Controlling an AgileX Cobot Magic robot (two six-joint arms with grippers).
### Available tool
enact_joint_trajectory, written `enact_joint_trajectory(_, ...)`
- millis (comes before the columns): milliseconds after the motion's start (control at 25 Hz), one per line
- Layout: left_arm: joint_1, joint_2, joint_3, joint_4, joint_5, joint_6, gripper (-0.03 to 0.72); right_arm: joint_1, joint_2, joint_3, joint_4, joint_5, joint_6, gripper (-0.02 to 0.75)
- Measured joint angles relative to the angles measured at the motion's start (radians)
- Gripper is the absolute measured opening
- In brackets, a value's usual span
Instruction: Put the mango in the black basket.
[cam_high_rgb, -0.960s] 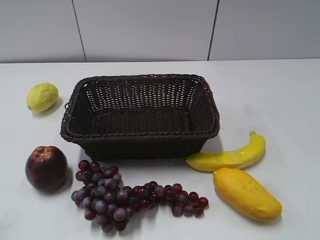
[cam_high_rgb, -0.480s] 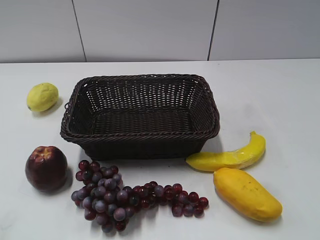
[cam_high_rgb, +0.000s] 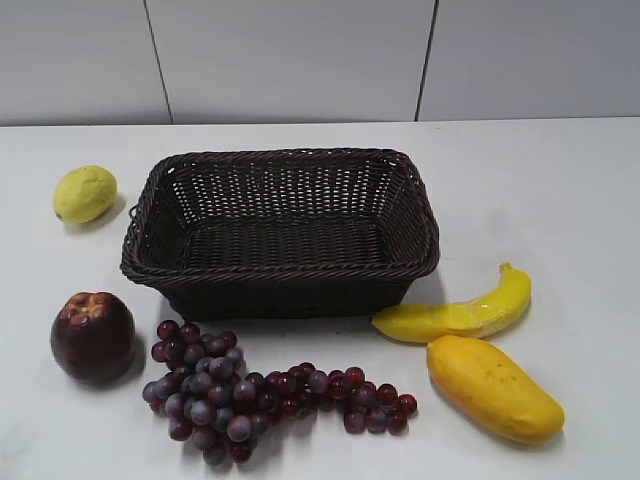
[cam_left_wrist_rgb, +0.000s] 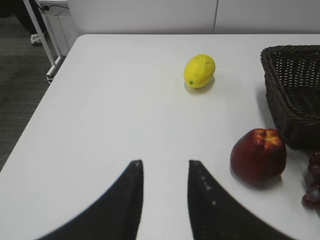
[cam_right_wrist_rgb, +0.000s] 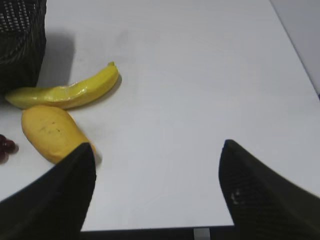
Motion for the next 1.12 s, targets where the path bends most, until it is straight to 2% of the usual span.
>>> enact_joint_trajectory(280,0.0,0.0,0.0,0.0,0.0,0.0,0.24,0.003,0.313,-0.014,0.046,-0.021,-0.073,0.588)
enact_joint_trajectory(600,0.0,0.0,0.0,0.0,0.0,0.0,0.24,0.012,0.563,-0.061,0.103,-0.054,-0.08,0.588)
enact_joint_trajectory(720,0.0,0.0,0.0,0.0,0.0,0.0,0.24,0.066,0.651,-0.078,0.118,-0.08,-0.082,0.588)
enact_joint_trajectory(1120,0.0,0.0,0.0,0.0,0.0,0.0,0.24,0.333,0.951,-0.133,0.07,-0.141,-0.101,0.588)
